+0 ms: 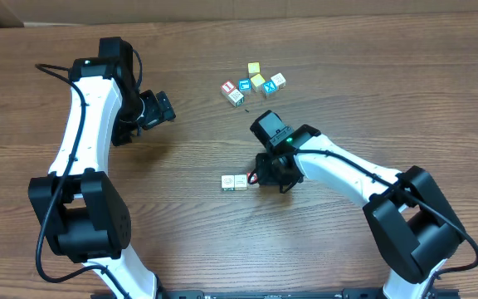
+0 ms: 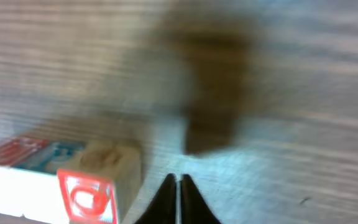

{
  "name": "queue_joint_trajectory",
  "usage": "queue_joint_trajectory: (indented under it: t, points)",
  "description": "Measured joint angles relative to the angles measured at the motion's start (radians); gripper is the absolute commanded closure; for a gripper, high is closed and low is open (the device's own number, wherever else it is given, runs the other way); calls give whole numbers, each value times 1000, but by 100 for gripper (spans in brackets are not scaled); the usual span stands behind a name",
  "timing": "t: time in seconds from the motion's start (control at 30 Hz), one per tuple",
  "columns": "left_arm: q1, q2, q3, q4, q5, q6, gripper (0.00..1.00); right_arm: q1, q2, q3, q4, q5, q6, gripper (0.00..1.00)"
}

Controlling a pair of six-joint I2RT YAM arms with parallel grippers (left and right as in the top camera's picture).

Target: Flip 3 blocks

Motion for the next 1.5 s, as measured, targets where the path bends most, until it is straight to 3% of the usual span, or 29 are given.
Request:
queue_joint_trajectory:
  t: [0.33,0.63,1.5]
  points:
    - [0,0,0,0,0,0,0,-46,0,34,181,39,-18,96]
    - [0,0,0,0,0,0,0,35,9,34,178,44,-19,96]
    - [0,0,0,0,0,0,0,37,18,34,101,-8,-18,96]
